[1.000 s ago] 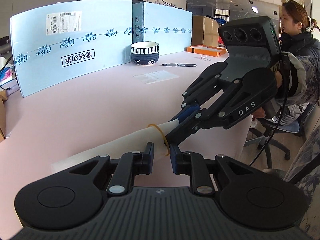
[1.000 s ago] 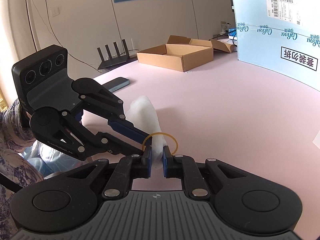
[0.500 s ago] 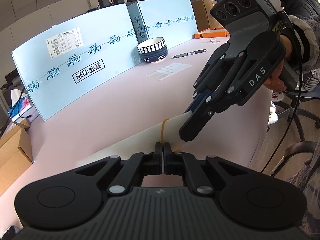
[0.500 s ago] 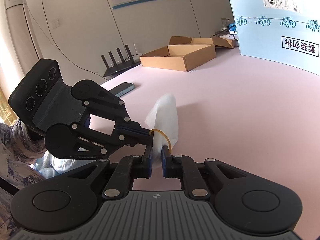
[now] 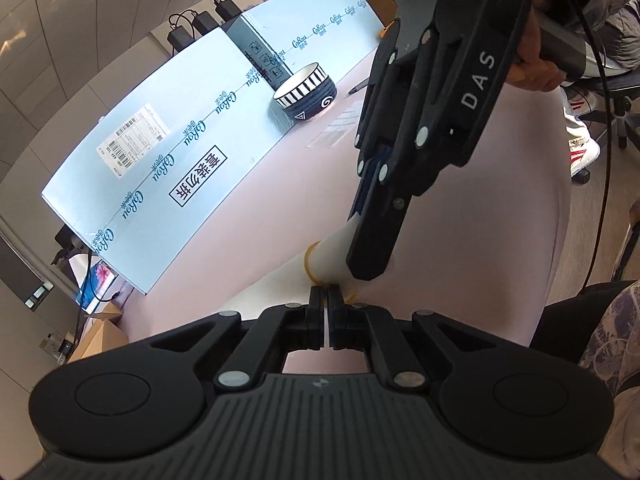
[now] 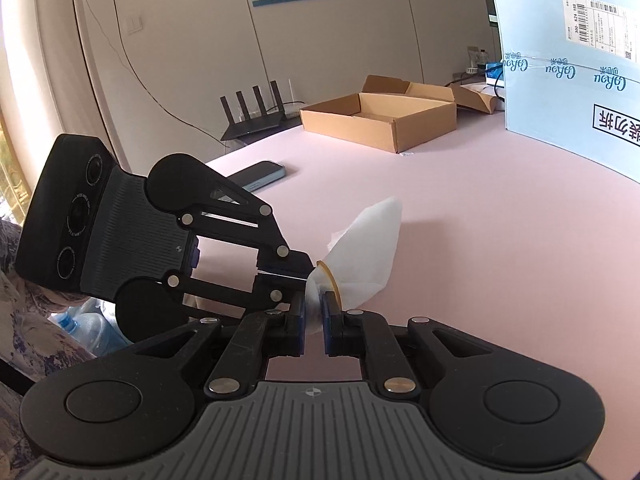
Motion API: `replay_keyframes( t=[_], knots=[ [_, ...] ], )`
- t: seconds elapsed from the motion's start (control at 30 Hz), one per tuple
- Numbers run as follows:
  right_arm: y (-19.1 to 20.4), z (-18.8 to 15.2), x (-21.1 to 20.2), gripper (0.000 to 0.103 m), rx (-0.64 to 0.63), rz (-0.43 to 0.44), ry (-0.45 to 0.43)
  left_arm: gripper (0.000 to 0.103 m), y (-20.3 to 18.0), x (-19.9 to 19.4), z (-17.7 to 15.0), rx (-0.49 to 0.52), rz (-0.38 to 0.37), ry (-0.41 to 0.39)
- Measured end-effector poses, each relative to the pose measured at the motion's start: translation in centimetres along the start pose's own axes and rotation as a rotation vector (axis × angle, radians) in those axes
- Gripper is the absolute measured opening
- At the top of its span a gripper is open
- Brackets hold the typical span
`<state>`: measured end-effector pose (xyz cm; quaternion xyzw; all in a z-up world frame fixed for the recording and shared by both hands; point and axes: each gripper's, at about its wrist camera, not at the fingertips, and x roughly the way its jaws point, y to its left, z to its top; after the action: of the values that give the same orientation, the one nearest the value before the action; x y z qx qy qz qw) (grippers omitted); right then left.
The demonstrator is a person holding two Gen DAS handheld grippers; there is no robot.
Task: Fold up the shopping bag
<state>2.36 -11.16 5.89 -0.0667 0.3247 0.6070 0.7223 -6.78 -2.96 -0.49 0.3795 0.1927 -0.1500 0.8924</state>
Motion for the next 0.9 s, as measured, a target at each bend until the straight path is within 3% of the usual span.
replay_keyframes(
  t=[0.1,0.23,0.43,0.57,0.67,0.7,0.77,0.8,0.83,0.9],
  knots=[
    [-1.1,0.0,0.0,0.008,0.119,0.067,-0.028,0.003,-0.3,0.1,-0.3,-0.009,0.031,-0.025],
    [-1.9,-0.8,0.4,0.008,0.187,0.085,0.003,0.004,-0.4,0.3,-0.9,0.000,0.078,-0.010],
    [-0.4,-1.0,0.5,0.007,0.019,-0.012,0.100,0.004,2.0,0.4,-1.4,-0.085,0.130,0.012],
    [1.2,-0.5,0.7,0.007,-0.173,-0.106,0.142,0.004,3.4,0.1,-1.8,-0.158,0.092,0.023],
    [2.6,-0.1,0.7,0.007,-0.332,-0.165,0.179,0.005,5.0,-2.1,-0.7,-0.218,0.045,-0.067],
    [3.1,0.1,0.6,0.007,-0.386,-0.184,0.193,0.007,5.5,-2.8,-0.3,-0.238,0.029,-0.097],
    [3.8,0.4,0.5,0.007,-0.496,-0.228,0.239,0.024,6.2,-4.0,0.6,-0.254,0.000,-0.153],
    [3.9,0.5,0.4,0.007,-0.520,-0.247,0.256,0.040,6.5,-4.2,1.2,-0.243,-0.017,-0.182],
    [3.8,0.6,0.3,0.007,-0.535,-0.265,0.271,0.049,6.9,-4.4,1.7,-0.232,-0.034,-0.210],
    [3.6,0.7,0.0,0.007,-0.555,-0.301,0.294,0.048,7.2,-3.0,1.8,-0.217,-0.044,-0.182]
  ],
)
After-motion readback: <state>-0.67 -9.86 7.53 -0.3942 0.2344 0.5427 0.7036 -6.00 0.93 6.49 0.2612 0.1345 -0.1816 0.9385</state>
